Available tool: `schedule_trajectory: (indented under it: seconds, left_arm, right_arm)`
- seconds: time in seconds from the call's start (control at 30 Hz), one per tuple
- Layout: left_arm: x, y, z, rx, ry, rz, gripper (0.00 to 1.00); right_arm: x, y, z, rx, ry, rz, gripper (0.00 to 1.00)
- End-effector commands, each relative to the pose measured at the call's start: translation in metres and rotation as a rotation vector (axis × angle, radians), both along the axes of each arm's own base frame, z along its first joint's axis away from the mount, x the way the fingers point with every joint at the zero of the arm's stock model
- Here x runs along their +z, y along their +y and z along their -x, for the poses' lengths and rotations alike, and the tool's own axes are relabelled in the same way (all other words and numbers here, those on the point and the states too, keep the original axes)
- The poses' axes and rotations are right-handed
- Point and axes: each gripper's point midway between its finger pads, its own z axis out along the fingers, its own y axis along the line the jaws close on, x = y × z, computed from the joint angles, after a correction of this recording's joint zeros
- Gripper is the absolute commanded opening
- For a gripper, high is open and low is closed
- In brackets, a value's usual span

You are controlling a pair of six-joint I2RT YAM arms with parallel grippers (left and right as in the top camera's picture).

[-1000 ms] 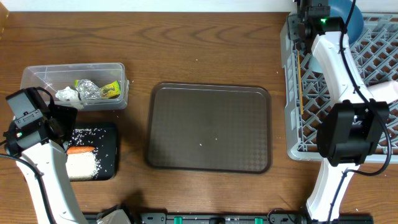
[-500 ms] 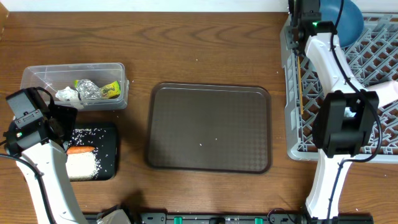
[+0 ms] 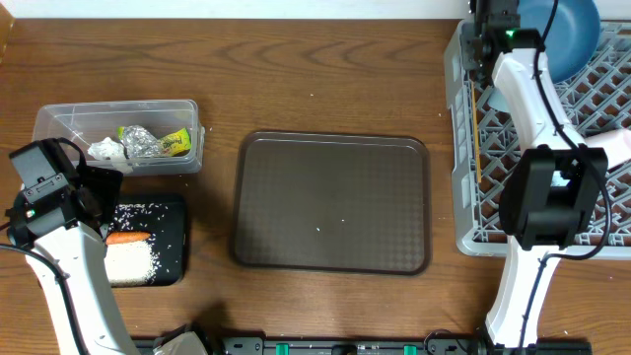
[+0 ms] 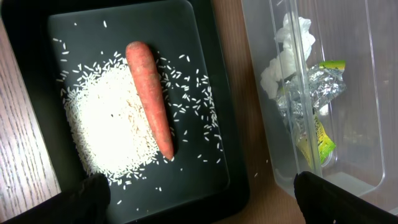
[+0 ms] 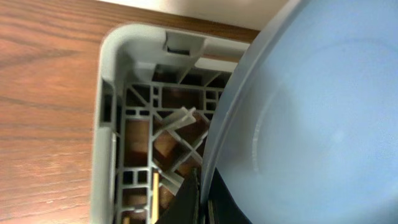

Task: Sort waste into correct bins and load items into the dishwasher rack
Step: 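Lower the blue plate upright into the rack slots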

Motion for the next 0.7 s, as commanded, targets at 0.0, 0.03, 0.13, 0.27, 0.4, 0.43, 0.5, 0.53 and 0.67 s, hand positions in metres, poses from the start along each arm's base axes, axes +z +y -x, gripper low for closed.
schedule_trajectory:
  seconds: [0.0, 0.03, 0.13, 0.27, 0.4, 0.43, 0.5, 0.53, 0.67]
  left_arm:
    - [0.007, 0.004, -0.001, 0.002, -0.010, -0.014, 0.98]
    - [0.007, 0.004, -0.001, 0.002, -0.010, -0.014, 0.98]
    - [0.007, 0.004, -0.001, 0.002, -0.010, -0.014, 0.98]
    - [0.007, 0.004, -0.001, 0.003, -0.010, -0.013, 0.98]
    - [0.007, 0.004, -0.001, 0.002, -0.010, -0.014, 0.98]
    - [0.007, 0.004, -0.001, 0.002, -0.010, -0.014, 0.98]
    - [0.007, 0.004, -0.001, 0.003, -0.010, -0.013, 0.98]
    - [0.007, 0.004, -0.001, 0.003, -0.010, -0.013, 0.98]
    - [0.007, 0.004, -0.001, 0.002, -0.010, -0.014, 0.98]
  right_arm:
    - [0.015, -0.006, 0.003, -0.072, -0.034, -0.123, 0.01]
    - [0.020, -0.005, 0.003, -0.065, -0.041, -0.157, 0.01]
    - [0.045, -0.006, 0.005, -0.063, -0.076, -0.280, 0.01]
    - [0.080, -0.010, 0.010, -0.032, -0.138, -0.501, 0.01]
    - [0.116, -0.021, 0.019, 0.080, -0.203, -0.790, 0.01]
    - [0.122, -0.027, 0.021, 0.093, -0.215, -0.854, 0.01]
    - [0.125, -0.041, 0.026, 0.121, -0.230, -0.958, 0.01]
    - [0.125, -0.047, 0.028, 0.137, -0.235, -0.994, 0.01]
    - [0.125, -0.066, 0.036, 0.198, -0.272, -1.087, 0.01]
